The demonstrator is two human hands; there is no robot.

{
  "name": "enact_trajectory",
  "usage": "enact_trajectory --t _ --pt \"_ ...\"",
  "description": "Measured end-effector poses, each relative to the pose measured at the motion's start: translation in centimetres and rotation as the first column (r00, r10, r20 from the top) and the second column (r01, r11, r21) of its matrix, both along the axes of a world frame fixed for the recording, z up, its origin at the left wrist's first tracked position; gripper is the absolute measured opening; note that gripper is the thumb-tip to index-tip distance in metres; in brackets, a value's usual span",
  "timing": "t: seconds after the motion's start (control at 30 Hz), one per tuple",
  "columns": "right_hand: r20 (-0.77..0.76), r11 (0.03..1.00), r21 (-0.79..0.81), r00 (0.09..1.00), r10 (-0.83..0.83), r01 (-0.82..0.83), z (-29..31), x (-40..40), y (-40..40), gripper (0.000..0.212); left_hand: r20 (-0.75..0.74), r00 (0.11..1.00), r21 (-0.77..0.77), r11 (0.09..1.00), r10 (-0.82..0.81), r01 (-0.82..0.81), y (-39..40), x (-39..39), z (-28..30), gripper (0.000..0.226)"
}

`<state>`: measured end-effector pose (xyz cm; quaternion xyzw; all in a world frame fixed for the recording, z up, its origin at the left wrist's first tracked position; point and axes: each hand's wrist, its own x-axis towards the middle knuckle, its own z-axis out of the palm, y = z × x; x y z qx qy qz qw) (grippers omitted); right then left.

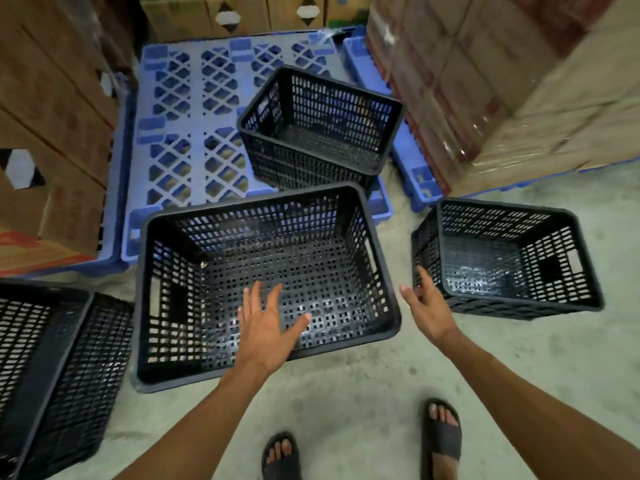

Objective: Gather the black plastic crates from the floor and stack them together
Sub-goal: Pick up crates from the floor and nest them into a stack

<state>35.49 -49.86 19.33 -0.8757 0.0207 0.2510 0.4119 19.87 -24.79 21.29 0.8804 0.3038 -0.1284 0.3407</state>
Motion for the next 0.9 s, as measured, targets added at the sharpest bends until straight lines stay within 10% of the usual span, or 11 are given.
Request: enact_trajectory --t 0.4,0.63,0.9 --pt "-0.113 0.952 -0.007 0.946 -0.304 0.306 -5.4 14.7 -26.4 0.033 0.204 0.915 -0.189 0.903 -0.349 0.387 -27.1 24.6 -1.0 0.052" --pt "-0.201 0.920 -0.188 0.904 -0.378 0.343 -14.0 23.3 -42.3 0.054 -0.209 0.974 -0.398 0.917 -0.089 -0.002 -34.9 33.7 -13.6 0.056" --pt "-0.186 0.833 -0.229 0.818 -0.545 0.503 -23.1 28.4 -52.0 0.078 -0.367 0.914 -0.179 0.952 0.171 -0.250 -35.5 38.4 -24.4 0.047"
